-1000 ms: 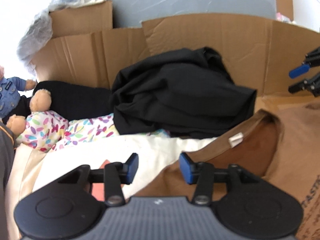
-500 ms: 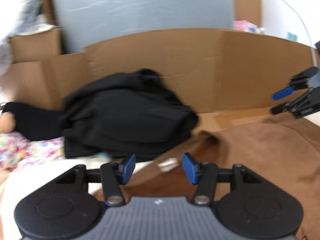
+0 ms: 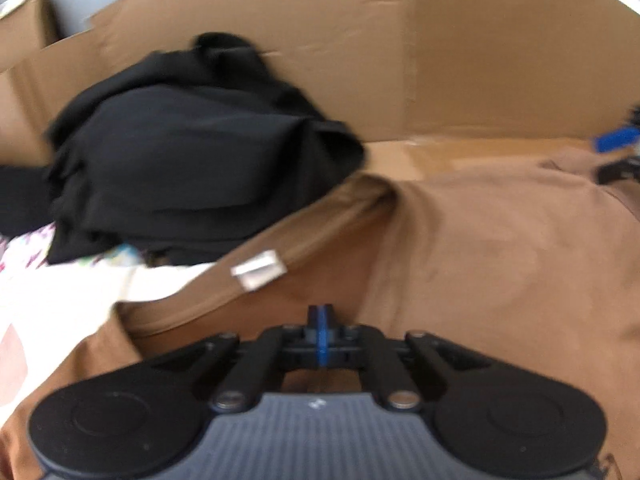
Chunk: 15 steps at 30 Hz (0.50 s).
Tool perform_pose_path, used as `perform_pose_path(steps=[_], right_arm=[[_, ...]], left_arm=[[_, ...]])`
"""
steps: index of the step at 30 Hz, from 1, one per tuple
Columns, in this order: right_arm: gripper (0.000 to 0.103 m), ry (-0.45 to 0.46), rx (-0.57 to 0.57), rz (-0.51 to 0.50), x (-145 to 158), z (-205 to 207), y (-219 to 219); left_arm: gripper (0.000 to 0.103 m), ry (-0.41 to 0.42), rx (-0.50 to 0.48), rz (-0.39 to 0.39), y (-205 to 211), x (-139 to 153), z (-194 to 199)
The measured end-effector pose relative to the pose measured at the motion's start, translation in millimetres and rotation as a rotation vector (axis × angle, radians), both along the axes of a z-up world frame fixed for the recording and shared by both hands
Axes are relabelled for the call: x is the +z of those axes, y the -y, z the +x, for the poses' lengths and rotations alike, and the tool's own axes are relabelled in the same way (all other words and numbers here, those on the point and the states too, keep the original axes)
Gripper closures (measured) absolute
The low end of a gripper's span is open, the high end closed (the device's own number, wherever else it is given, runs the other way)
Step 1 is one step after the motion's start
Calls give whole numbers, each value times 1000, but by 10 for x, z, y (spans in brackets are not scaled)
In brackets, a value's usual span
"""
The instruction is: Fold clothes
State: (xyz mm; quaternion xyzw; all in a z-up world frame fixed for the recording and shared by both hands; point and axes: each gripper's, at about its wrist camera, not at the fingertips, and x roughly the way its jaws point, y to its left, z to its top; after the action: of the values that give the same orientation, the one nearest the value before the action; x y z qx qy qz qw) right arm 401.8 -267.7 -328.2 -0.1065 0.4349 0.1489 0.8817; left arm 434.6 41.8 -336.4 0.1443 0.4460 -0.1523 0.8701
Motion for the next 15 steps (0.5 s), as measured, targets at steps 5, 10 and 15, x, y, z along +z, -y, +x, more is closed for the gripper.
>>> perform_pose_path(steps=[5,10,15], right_arm=[[55,-11,-64,29,46,-158,363],[54,-44,-185,108,-51,-273,716],[54,-96,-262,269,-156,-358,851]], left_arm=[[93,13,41,-17,-123,95,-48],[68,68,24,-13,-54,252,-147],[58,102,-16,-49,182,408,-215]])
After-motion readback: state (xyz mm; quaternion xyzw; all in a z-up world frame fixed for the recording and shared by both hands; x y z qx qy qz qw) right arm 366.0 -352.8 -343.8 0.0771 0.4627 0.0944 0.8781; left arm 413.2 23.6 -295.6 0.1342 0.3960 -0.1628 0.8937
